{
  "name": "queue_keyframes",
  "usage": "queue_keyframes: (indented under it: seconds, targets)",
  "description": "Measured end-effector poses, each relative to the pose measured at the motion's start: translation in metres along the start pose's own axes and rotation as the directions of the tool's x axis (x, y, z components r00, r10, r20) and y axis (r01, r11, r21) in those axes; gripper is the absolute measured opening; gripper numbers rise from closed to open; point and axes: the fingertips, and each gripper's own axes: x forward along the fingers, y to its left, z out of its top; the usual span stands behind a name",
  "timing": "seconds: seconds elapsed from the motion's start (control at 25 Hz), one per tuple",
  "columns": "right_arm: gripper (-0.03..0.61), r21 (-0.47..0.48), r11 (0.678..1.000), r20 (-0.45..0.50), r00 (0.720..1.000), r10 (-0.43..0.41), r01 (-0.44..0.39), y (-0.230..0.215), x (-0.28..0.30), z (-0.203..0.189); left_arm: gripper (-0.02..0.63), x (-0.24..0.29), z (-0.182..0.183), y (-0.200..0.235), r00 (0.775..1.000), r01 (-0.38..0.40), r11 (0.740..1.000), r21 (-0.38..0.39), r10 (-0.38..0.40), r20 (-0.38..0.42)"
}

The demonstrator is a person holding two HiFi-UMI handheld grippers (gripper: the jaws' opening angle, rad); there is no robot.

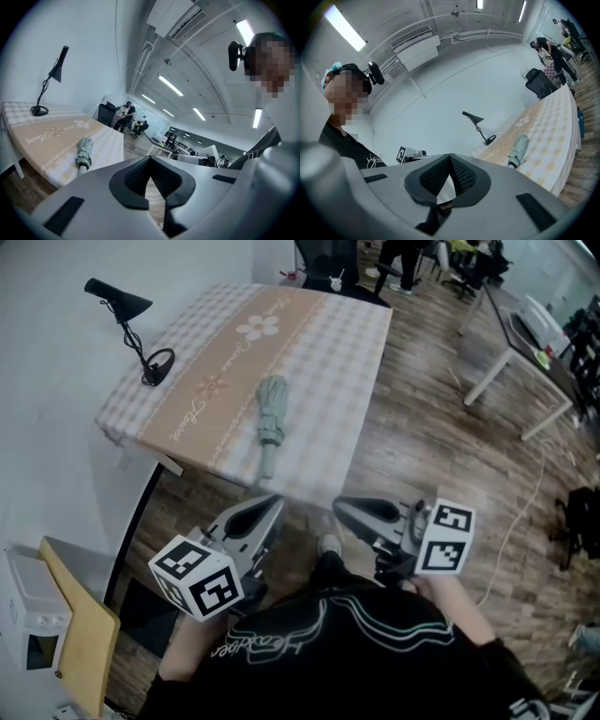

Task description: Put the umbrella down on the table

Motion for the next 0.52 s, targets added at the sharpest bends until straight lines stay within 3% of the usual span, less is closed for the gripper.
queue_keyframes:
  seconds: [0.52]
  targets:
    - [0.011,-0.007,1.000,0.001,1.000,0.014,-0.014,0.013,0.004,-0.005,-0.003,-0.011,-0.001,-0.005,1.000,-0.009,0.998,0.063,0.008,0.006]
